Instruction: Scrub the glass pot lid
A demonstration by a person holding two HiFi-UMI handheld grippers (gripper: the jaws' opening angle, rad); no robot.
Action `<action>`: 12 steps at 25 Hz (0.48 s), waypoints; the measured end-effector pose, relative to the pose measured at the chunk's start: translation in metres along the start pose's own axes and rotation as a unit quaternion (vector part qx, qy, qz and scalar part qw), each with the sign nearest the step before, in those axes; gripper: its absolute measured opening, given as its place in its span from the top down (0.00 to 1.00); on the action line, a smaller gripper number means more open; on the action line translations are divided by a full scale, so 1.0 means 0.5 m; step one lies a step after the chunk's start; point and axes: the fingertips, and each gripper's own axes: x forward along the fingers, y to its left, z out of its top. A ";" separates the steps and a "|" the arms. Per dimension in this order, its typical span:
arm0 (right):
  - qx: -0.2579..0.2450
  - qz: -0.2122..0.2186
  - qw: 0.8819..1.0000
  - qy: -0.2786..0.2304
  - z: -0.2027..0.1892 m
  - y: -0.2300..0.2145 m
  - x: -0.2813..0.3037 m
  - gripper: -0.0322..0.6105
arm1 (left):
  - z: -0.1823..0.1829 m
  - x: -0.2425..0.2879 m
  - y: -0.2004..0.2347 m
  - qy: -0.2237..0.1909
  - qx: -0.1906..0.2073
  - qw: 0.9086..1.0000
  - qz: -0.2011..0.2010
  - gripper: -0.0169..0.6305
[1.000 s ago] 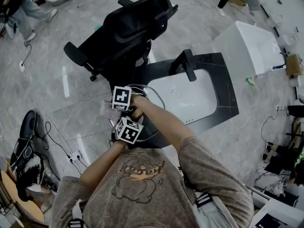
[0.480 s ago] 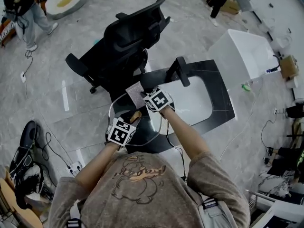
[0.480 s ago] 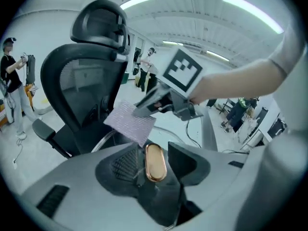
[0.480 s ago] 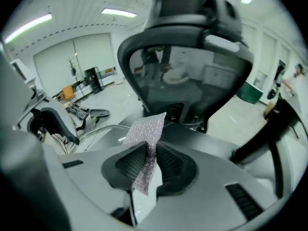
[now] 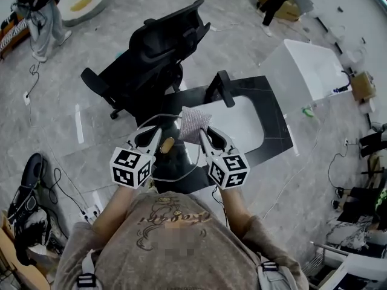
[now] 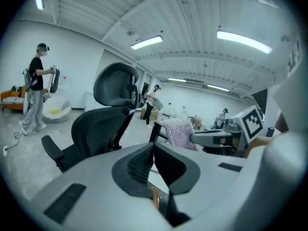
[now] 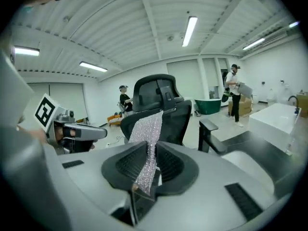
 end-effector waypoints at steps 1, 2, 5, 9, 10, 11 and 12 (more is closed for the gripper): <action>0.002 -0.015 1.000 -0.013 0.005 0.001 -0.021 0.83 | 0.014 -0.010 -0.001 -0.015 0.011 1.000 0.011 0.95; 0.001 -0.032 0.999 -0.026 0.010 -0.001 -0.039 0.83 | 0.026 -0.018 -0.003 -0.030 0.020 0.999 0.021 0.95; 0.005 -0.072 0.995 -0.064 0.016 -0.007 -0.078 0.83 | 0.035 -0.036 -0.005 -0.064 0.045 0.996 0.045 0.95; 0.016 -0.080 0.994 -0.076 -0.003 0.002 -0.090 0.83 | 0.006 -0.045 0.002 -0.069 0.036 0.995 0.062 0.95; 0.015 -0.080 0.994 -0.076 -0.006 0.004 -0.093 0.83 | 0.003 -0.047 0.002 -0.069 0.033 0.995 0.064 0.95; 0.015 -0.080 0.994 -0.077 -0.008 0.006 -0.096 0.83 | 0.000 -0.048 0.000 -0.068 0.033 0.995 0.065 0.95; 0.016 -0.079 0.994 -0.078 -0.009 0.008 -0.099 0.83 | -0.002 -0.048 -0.002 -0.067 0.034 0.995 0.065 0.95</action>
